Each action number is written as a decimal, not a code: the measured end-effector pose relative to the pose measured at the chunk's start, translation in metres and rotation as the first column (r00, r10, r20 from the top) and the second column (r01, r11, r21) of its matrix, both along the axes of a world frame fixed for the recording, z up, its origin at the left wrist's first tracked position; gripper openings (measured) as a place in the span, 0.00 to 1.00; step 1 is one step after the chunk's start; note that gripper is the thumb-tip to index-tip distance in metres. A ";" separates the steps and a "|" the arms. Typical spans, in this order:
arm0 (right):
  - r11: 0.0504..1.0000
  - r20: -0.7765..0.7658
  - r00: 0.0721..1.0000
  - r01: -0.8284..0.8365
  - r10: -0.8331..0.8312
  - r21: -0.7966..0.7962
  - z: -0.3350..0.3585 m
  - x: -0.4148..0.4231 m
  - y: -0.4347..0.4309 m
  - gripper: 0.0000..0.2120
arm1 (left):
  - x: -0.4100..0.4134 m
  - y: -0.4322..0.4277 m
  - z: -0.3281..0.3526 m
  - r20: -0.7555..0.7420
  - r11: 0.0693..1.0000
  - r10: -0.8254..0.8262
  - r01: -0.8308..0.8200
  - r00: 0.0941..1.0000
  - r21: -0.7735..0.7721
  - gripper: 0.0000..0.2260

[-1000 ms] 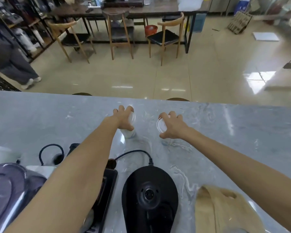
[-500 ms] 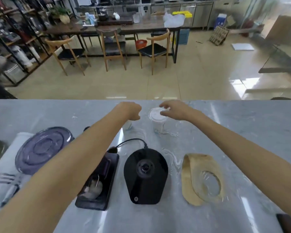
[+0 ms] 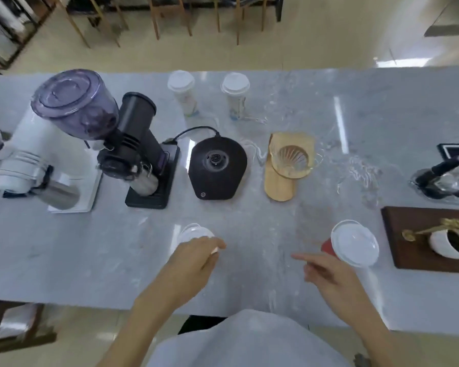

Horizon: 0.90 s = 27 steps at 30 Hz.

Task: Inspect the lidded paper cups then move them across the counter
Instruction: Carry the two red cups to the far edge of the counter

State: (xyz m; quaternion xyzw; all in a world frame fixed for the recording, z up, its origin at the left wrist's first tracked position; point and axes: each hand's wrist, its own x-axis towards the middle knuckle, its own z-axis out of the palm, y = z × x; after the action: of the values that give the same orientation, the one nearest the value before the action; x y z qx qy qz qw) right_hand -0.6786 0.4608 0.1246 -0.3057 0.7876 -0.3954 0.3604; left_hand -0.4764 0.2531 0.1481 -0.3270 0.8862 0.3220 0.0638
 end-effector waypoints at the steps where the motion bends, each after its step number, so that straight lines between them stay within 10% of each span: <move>1: 0.998 -0.055 0.998 -0.013 0.016 0.055 -0.010 0.009 0.018 0.24 | 0.009 0.011 -0.008 -0.001 1.000 -0.006 0.006 1.000 -0.022 0.11; 9: 0.989 -0.644 0.763 0.134 -0.060 0.066 -0.013 -0.012 0.028 0.23 | 0.011 0.019 -0.039 -0.053 0.951 0.209 -0.216 0.976 -0.222 0.25; 13: 0.824 -0.533 0.843 0.255 0.067 0.506 -0.034 -0.053 -0.007 0.44 | -0.001 0.001 -0.059 0.137 0.946 0.323 -0.316 0.936 -0.075 0.44; 18: 0.762 -0.562 0.827 0.368 -0.006 0.533 -0.036 -0.061 -0.033 0.29 | -0.009 0.000 -0.074 0.089 0.931 0.296 -0.266 0.951 -0.249 0.32; 27: 0.778 -0.481 0.870 0.228 0.106 0.585 -0.037 -0.058 -0.021 0.34 | -0.005 0.001 -0.092 0.004 0.918 0.298 -0.286 0.954 -0.275 0.33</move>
State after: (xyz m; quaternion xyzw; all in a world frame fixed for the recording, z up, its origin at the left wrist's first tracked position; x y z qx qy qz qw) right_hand -0.7366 0.4394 0.0874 -0.2315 0.9478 -0.0330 0.2167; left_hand -0.4814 0.2537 0.0557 -0.4685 0.8614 0.1959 -0.0099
